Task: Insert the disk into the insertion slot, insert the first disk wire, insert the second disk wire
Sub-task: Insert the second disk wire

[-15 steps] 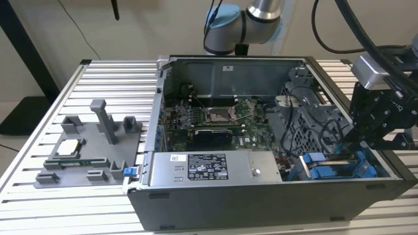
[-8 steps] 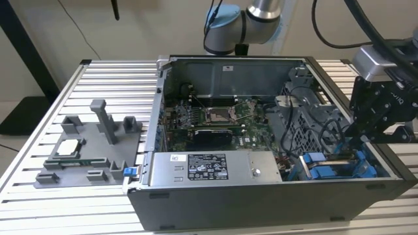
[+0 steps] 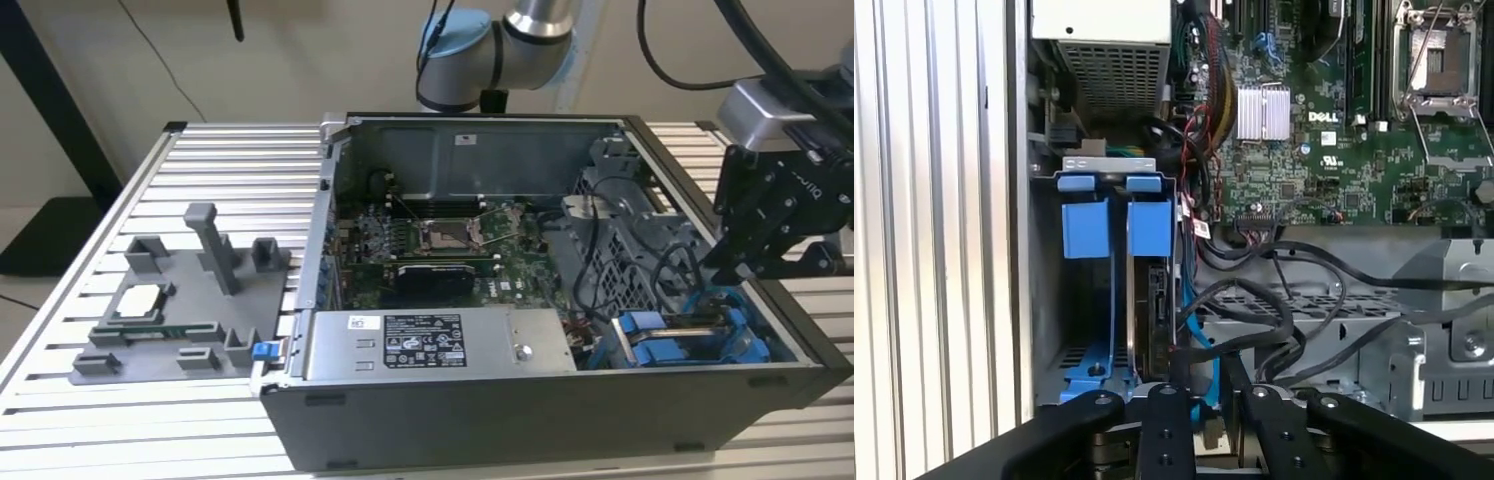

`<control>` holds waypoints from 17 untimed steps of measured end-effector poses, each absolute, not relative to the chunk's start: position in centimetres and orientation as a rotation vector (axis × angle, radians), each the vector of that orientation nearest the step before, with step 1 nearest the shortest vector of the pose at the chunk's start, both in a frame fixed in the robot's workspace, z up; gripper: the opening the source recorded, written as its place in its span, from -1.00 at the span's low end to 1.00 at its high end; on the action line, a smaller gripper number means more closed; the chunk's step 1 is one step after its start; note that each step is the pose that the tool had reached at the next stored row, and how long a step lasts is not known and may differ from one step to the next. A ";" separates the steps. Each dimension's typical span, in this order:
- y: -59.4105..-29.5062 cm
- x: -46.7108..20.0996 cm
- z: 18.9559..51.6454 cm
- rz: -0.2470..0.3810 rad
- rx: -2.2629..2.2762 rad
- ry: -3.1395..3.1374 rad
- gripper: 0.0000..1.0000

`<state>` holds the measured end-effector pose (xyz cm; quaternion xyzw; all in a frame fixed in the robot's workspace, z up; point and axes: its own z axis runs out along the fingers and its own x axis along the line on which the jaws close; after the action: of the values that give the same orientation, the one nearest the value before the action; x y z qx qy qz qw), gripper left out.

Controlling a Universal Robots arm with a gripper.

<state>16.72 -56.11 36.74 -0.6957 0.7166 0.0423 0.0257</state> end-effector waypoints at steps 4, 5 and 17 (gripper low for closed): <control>-56.0 17.5 36.8 0.131 -2.151 2.215 1.00; -56.0 17.7 36.8 0.131 -2.151 2.216 1.00; -56.0 19.2 36.8 0.136 -2.156 2.211 1.00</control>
<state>19.18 -55.97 36.77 -0.6972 0.7151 0.0439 0.0252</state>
